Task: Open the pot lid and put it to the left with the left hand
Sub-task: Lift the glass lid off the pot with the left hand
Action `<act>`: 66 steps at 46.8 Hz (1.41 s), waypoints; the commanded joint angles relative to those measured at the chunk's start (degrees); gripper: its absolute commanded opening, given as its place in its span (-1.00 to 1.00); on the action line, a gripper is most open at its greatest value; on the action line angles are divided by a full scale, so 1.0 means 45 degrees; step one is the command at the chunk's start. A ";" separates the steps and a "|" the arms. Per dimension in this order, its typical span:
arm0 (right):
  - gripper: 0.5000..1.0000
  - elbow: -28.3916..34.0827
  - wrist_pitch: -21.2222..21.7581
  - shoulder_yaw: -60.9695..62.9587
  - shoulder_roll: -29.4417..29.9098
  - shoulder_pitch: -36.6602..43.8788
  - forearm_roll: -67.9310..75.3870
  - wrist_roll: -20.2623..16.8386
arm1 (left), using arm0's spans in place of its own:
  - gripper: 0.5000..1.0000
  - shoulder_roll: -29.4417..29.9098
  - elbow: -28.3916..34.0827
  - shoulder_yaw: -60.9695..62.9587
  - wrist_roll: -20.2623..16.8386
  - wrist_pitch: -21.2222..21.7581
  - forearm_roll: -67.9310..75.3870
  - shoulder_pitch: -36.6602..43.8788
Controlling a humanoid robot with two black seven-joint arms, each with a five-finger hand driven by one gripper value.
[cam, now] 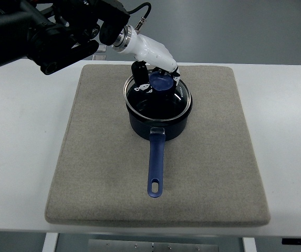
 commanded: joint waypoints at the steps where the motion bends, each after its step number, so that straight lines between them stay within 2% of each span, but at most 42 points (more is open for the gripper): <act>1: 0.67 -0.0002 0.0000 0.0000 0.0000 0.0000 0.0000 0.0001 | -1.00 0.0030 0.0058 -0.0013 0.0000 0.0154 0.0011 -0.0021; 18: 0.67 -0.0002 0.0000 0.0000 0.0000 0.0000 0.0000 0.0001 | -1.00 0.0206 0.0351 -0.0013 0.0000 0.0506 -0.0028 -0.0002; 24: 0.67 -0.0002 0.0000 0.0000 0.0000 0.0000 0.0000 0.0001 | -1.00 0.0342 0.0371 -0.0013 0.0000 0.0955 -0.0028 0.0038; 52: 0.67 0.0018 0.0000 0.0000 0.0000 0.0000 0.0000 0.0001 | -1.00 0.3603 0.0117 0.0124 0.0000 0.1503 -0.0126 0.0330; 66: 0.67 0.0018 0.0000 0.0000 0.0000 0.0000 0.0000 0.0001 | -1.00 0.4288 -0.0020 0.0163 0.0000 0.1815 -0.0126 0.1072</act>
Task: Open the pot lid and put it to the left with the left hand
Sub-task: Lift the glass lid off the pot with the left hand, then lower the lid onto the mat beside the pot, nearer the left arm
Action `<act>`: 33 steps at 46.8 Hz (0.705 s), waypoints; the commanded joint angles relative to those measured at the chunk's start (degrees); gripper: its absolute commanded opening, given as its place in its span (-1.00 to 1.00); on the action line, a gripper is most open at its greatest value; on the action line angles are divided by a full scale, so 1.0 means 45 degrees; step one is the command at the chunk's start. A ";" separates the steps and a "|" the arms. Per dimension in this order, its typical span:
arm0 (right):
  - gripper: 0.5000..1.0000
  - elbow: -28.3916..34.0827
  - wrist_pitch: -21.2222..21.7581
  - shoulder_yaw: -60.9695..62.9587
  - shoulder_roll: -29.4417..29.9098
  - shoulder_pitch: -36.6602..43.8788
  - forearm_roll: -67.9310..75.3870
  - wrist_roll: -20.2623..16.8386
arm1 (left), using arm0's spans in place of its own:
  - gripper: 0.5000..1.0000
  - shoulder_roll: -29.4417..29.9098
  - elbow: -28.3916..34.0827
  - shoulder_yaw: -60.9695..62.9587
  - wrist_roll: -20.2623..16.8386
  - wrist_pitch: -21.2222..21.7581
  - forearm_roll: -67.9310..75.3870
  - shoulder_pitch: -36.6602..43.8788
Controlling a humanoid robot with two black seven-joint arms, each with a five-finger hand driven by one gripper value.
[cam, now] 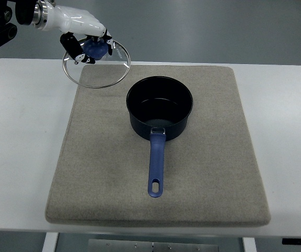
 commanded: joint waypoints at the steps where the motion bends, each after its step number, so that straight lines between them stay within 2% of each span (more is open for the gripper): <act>1: 0.67 -0.0003 0.0000 0.0000 0.0000 0.0000 0.0000 0.0003 | -1.00 0.0149 -0.0004 0.0054 -0.0001 0.0107 0.0024 0.0299; 8: 0.67 -0.0004 0.0000 0.0000 0.0000 0.0000 0.0000 0.0003 | -1.00 0.0306 0.0016 0.0035 -0.0001 0.0166 0.0043 0.0826; 26: 0.67 -0.0004 0.0000 0.0000 0.0000 0.0000 0.0000 0.0003 | -1.00 0.0560 0.0016 -0.0004 -0.0001 0.1493 0.0004 0.2038; 33: 0.67 0.0016 0.0000 0.0000 0.0000 0.0000 0.0000 0.0003 | -1.00 0.0560 0.0036 -0.0082 -0.0001 0.1728 -0.0229 0.2409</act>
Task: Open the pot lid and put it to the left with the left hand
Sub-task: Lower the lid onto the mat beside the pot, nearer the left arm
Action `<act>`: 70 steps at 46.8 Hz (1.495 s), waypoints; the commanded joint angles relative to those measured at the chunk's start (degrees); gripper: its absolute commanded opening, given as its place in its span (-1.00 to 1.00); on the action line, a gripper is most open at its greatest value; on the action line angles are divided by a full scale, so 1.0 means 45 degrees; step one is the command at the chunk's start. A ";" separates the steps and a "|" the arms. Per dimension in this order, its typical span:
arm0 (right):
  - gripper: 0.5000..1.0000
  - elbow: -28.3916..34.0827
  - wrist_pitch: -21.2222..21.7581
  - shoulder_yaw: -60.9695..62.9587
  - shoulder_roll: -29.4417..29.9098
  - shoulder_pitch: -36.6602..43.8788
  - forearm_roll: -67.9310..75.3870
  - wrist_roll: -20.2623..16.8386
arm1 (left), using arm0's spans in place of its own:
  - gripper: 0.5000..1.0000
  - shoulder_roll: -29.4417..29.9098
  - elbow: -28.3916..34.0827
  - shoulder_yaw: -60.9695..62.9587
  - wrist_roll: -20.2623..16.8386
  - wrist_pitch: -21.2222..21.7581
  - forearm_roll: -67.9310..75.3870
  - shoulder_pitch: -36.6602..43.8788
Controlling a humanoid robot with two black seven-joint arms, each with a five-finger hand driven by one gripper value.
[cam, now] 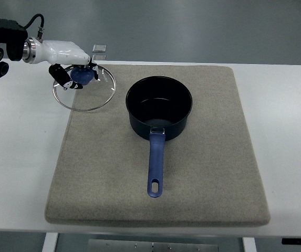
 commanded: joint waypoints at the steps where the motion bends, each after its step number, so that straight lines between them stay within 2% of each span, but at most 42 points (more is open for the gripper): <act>1: 0.67 -0.0002 0.0000 0.0000 0.0000 0.0000 0.0000 0.0004 | -1.00 0.0000 0.0031 -0.0028 -0.0001 0.0085 -0.0259 0.0172; 24: 0.67 0.0017 0.0000 0.0000 0.0000 0.0000 0.0000 0.0004 | -1.00 -0.0195 0.0051 -0.0047 -0.0001 0.0417 -0.1080 0.0719; 33: 0.67 -0.0002 0.0000 0.0000 0.0000 0.0000 0.0000 0.0004 | -1.00 -0.0234 0.0129 -0.0028 -0.0001 0.1042 -0.1412 0.1070; 70: 0.67 -0.0002 0.0000 0.0000 0.0000 0.0000 0.0000 0.0004 | -1.00 -0.1054 0.0441 -0.0028 -0.0001 0.1062 -0.1529 0.1500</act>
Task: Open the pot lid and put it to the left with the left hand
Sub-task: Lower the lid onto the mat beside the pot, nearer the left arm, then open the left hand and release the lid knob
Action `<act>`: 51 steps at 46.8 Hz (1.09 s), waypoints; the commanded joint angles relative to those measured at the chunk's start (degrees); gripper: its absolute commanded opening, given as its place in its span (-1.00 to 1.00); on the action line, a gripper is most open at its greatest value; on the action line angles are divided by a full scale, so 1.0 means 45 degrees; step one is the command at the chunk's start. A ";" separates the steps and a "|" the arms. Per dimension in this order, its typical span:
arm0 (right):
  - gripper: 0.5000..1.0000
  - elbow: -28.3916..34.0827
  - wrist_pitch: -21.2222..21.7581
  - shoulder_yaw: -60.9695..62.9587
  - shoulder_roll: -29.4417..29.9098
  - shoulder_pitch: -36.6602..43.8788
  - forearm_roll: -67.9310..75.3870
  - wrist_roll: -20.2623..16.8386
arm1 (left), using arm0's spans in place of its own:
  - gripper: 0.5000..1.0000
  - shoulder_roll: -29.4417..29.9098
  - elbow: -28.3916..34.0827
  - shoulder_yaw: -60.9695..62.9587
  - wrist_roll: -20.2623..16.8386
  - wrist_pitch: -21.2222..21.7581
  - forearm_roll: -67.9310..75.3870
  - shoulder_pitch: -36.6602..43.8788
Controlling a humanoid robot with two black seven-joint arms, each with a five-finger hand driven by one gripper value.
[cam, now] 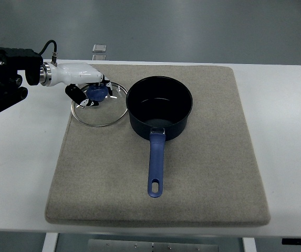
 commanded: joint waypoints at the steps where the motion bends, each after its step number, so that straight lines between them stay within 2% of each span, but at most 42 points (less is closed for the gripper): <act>1: 0.67 -0.0001 0.0000 0.0000 0.0000 -0.0001 0.0000 -0.0001 | -1.00 -0.0002 -0.0011 0.0014 0.0000 -0.0001 -0.0012 0.0011; 20: 0.67 -0.0001 0.0000 0.0000 0.0000 -0.0001 0.0000 -0.0020 | -1.00 0.0018 -0.0069 0.0112 0.0000 -0.0001 0.0027 0.0401; 21: 0.67 -0.0001 0.0000 0.0000 0.0000 -0.0001 0.0000 -0.0001 | -0.94 0.0018 -0.0069 0.0112 0.0000 -0.0001 0.0027 0.0401; 24: 0.67 -0.0001 0.0000 0.0000 0.0000 -0.0001 0.0000 -0.0001 | -0.58 0.0018 -0.0127 0.0112 0.0000 -0.0001 0.0027 0.0401; 28: 0.67 -0.0001 0.0000 0.0000 0.0000 -0.0001 0.0000 -0.0001 | -0.04 0.0018 -0.0186 0.0053 0.0000 0.0018 0.0008 0.0401; 33: 0.67 0.0019 0.0000 0.0000 0.0000 -0.0001 0.0000 -0.0001 | 0.14 0.0018 -0.0206 -0.0006 0.0000 0.0018 0.0008 0.0343; 35: 0.67 -0.0001 0.0000 0.0000 0.0000 -0.0001 0.0000 -0.0001 | 0.33 0.0018 -0.0206 -0.0006 0.0000 0.0018 -0.0011 0.0323; 45: 0.67 -0.0001 0.0000 0.0000 0.0000 -0.0001 0.0000 -0.0001 | 0.38 0.0057 -0.0206 -0.0025 0.0000 0.0018 -0.0128 0.0187; 51: 0.67 -0.0001 0.0000 0.0000 0.0000 -0.0001 0.0000 -0.0001 | 0.58 0.0077 -0.0206 -0.0025 0.0000 0.0018 -0.0343 0.0128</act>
